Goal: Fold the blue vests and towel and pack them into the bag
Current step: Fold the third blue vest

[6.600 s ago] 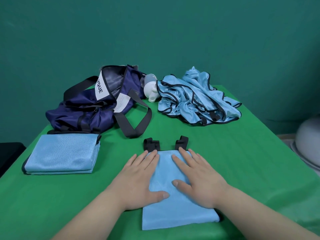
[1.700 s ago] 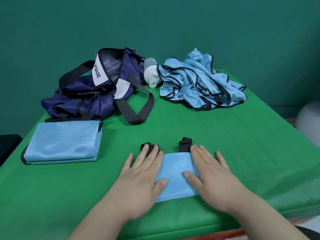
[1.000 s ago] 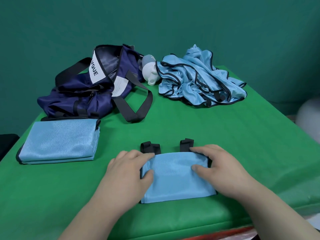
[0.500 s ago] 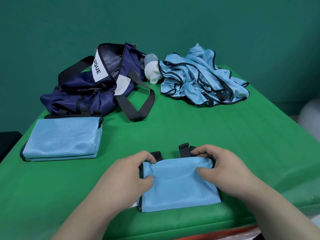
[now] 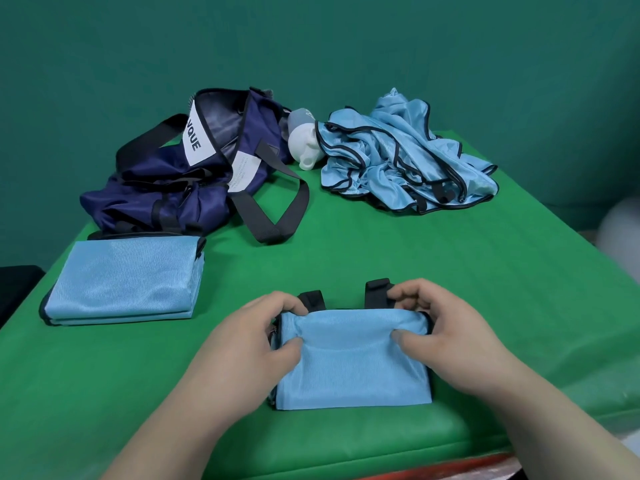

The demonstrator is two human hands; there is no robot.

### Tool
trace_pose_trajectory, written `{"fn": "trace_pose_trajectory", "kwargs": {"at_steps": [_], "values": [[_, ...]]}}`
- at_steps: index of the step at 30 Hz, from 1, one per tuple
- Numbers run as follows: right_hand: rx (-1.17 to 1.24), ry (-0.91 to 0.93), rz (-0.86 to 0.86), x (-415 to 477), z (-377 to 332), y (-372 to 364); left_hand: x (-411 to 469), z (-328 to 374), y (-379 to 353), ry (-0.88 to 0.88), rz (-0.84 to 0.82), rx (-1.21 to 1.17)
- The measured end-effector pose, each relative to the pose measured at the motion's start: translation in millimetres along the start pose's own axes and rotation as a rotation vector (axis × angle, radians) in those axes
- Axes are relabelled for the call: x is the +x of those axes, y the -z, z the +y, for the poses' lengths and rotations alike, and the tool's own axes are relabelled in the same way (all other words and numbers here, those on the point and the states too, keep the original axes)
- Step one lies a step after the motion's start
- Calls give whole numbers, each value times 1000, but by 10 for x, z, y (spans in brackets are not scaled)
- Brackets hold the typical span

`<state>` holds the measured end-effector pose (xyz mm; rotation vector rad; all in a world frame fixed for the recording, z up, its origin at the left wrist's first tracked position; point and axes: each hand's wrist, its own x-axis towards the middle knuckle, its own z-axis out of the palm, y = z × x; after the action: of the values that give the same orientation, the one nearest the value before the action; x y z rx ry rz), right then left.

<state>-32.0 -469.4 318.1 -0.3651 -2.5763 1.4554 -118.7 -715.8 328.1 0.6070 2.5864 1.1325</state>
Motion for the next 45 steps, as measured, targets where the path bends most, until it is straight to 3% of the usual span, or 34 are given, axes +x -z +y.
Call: {"fn": "trace_pose_trajectory", "kwargs": {"at_steps": [12,19,26,35,38,45], "values": [[495,35,-24,-32,-165,-53,-32,5,252,103,-32,-539],[640,56,-51,-94,-439,-291,-342,3,647,86,21,-582],[617,140,-168,206,-1078,-845,-447,-208,1436,105,147,-439],[491,173,-126,1233,-1793,-1602,256,-734,2362,129,318,-338],[434,129,-74,1486,-1785,-1827,531,-960,2456,168,298,-296],[41,37,-4,1552,-1617,-2125,716,-1282,2232,211,318,-45]]}}
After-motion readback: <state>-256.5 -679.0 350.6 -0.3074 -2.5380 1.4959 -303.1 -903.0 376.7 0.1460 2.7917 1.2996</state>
